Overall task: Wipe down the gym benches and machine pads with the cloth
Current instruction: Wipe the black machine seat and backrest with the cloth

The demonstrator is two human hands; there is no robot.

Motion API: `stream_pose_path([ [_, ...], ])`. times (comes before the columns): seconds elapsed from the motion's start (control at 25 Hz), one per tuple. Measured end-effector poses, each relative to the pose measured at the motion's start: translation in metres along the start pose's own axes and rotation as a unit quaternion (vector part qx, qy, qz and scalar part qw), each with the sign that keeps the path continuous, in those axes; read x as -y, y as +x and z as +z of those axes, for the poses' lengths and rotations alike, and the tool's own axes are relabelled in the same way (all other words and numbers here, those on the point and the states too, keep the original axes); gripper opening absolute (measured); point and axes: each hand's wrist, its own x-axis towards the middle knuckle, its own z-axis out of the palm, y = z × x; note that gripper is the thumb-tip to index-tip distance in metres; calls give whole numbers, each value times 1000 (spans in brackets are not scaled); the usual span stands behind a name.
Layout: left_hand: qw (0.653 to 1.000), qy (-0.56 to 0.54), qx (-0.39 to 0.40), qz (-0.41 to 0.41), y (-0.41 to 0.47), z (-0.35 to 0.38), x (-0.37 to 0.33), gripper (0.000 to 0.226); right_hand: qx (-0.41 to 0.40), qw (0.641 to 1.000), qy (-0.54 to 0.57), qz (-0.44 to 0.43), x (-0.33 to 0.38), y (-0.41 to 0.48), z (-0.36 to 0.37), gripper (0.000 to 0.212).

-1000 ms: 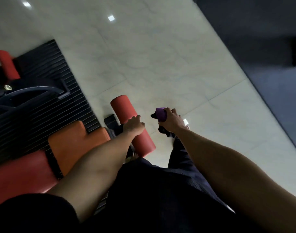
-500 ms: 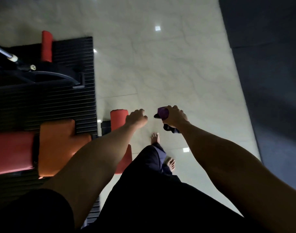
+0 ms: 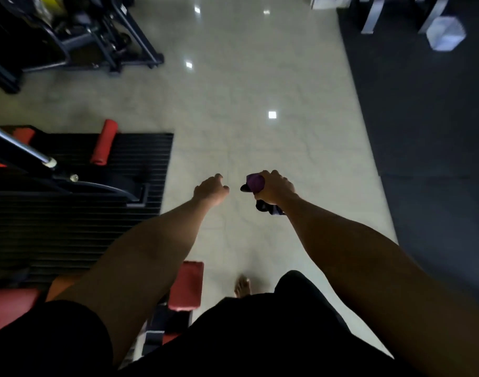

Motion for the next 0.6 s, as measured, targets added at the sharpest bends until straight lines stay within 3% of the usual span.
stream_pose_path([
  [0.28,994,-41,-81,-66,131,-115,-30,54,-35,994,-57,-85,67,174,-112,62],
  [0.6,972,-121,-129,-156,228,-227,-25,54,-4,969,-131,-208,161,329,-193,64],
])
